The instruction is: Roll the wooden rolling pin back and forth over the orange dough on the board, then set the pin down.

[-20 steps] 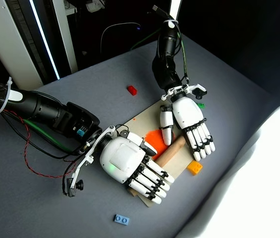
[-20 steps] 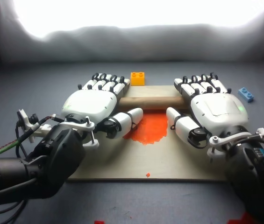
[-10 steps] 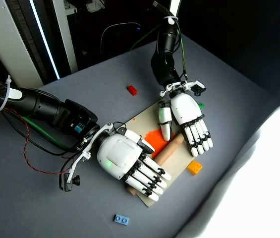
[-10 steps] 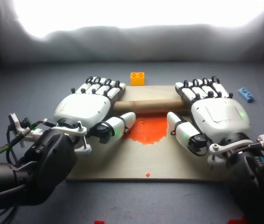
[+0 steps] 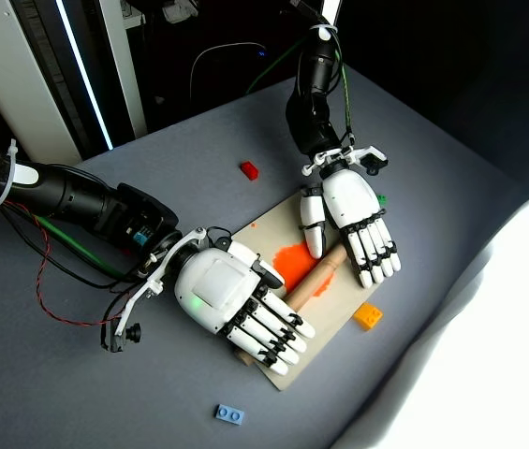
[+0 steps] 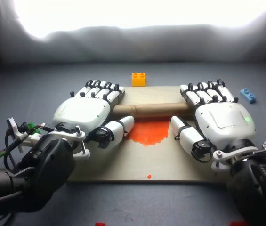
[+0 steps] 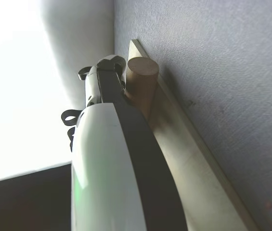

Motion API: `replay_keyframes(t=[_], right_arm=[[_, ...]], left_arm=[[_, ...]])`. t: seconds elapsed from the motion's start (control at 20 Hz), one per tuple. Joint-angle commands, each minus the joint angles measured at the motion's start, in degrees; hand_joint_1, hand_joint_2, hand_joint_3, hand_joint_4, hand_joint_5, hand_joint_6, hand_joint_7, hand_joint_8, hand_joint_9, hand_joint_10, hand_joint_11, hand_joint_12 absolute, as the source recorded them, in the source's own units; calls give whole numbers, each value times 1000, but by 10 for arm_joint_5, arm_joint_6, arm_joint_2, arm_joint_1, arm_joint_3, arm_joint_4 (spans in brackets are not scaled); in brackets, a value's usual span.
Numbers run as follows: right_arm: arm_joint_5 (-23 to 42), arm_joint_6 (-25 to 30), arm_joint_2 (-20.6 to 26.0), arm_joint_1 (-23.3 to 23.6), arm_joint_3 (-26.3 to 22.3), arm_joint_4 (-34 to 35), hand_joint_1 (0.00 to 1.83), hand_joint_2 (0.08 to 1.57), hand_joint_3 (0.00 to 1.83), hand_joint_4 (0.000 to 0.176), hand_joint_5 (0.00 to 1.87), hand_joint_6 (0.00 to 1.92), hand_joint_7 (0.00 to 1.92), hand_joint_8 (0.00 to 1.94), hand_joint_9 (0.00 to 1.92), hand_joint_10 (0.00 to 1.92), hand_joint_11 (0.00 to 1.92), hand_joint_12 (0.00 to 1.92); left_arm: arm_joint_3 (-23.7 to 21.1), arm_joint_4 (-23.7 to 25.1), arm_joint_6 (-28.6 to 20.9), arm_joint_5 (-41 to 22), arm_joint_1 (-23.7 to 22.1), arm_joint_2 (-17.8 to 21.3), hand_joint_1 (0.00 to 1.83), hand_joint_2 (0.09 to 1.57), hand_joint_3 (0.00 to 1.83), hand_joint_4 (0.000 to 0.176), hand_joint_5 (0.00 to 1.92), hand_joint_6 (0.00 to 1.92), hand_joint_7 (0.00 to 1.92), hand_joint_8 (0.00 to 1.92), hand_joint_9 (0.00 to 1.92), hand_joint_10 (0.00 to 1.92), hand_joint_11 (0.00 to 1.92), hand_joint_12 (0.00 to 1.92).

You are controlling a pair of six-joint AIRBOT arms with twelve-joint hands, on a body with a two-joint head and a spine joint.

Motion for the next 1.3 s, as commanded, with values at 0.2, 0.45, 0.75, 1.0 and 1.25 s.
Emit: replay_keyframes(t=[0.2, 0.45, 0.75, 1.0, 1.25], right_arm=[[70, -9, 4, -7, -8, -32, 0, 1547, 2, 0, 228, 1, 248, 1, 206, 2, 0, 401], [80, -23, 6, -12, -17, -32, 0, 1550, 2, 0, 250, 7, 261, 2, 210, 0, 0, 449], [88, -36, 7, -15, -27, -32, 0, 1554, 3, 0, 278, 11, 298, 6, 234, 4, 0, 464], [98, -50, 7, -17, -36, -32, 0, 1554, 1, 0, 272, 1, 283, 3, 233, 5, 0, 419], [107, -61, 9, -21, -49, -32, 0, 1550, 0, 0, 252, 0, 258, 0, 221, 0, 0, 407]], left_arm=[[-10, 23, -11, -74, 3, -1, 0, 1474, 0, 0, 101, 4, 80, 0, 0, 0, 0, 0], [-16, 23, -13, -75, 3, -1, 0, 1476, 0, 0, 107, 5, 71, 0, 0, 0, 0, 0], [-25, 24, -24, -75, 6, -1, 0, 1471, 0, 0, 100, 6, 80, 7, 3, 0, 0, 0], [-35, 24, -27, -74, 10, 1, 0, 1470, 0, 0, 97, 4, 75, 2, 0, 0, 0, 0], [-46, 23, -27, -74, 16, 6, 0, 1470, 0, 0, 100, 4, 77, 1, 0, 0, 0, 0]])
